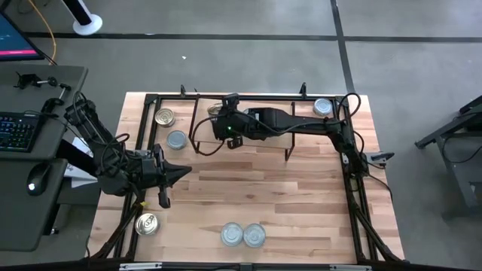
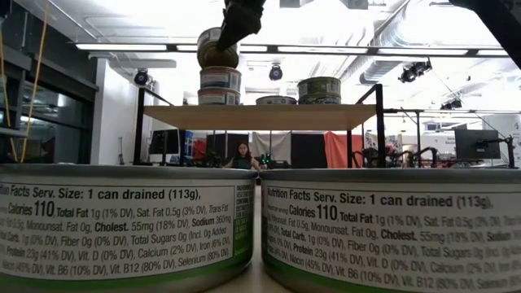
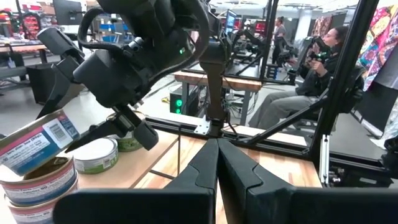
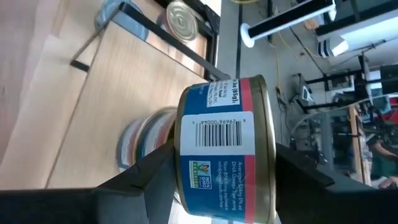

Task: Stack canned seafood by type on shelf
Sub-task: Stack the blue-pink tuna can on top of the blue-pink tuna can on the shelf

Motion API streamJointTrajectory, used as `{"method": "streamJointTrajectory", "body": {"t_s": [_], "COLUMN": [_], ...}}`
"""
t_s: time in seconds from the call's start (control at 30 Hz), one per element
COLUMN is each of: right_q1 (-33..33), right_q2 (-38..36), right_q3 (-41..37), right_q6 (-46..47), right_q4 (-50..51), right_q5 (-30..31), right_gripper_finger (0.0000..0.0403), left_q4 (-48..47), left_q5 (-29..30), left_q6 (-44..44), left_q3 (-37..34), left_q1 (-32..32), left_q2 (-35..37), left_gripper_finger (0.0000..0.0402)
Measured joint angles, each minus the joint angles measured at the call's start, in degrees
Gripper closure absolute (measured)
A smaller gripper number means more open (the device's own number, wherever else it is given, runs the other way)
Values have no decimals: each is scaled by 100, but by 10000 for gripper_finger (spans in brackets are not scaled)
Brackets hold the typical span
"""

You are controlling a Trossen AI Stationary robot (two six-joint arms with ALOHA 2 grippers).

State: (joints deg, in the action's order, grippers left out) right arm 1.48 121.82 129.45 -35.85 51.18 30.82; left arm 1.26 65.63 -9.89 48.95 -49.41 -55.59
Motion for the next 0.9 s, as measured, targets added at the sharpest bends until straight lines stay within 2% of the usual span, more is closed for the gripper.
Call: {"method": "streamJointTrajectory", "body": {"t_s": [0.6,0.77,0.9], "right_q1": [21,182,248], "right_q2": [-9,-9,-9], "right_q3": [0,0,-2], "right_q6": [182,696,753], "right_q4": [204,143,193], "right_q5": [-78,-144,-239], "right_gripper_finger": [194,194,194], "left_q4": [-18,-23,-24], "left_q5": [-2,-2,-2], "left_q6": [0,0,0], "left_q3": [0,0,0], "left_q1": [0,0,0], "left_q2": [0,0,0], "left_gripper_finger": [401,402,401]}}
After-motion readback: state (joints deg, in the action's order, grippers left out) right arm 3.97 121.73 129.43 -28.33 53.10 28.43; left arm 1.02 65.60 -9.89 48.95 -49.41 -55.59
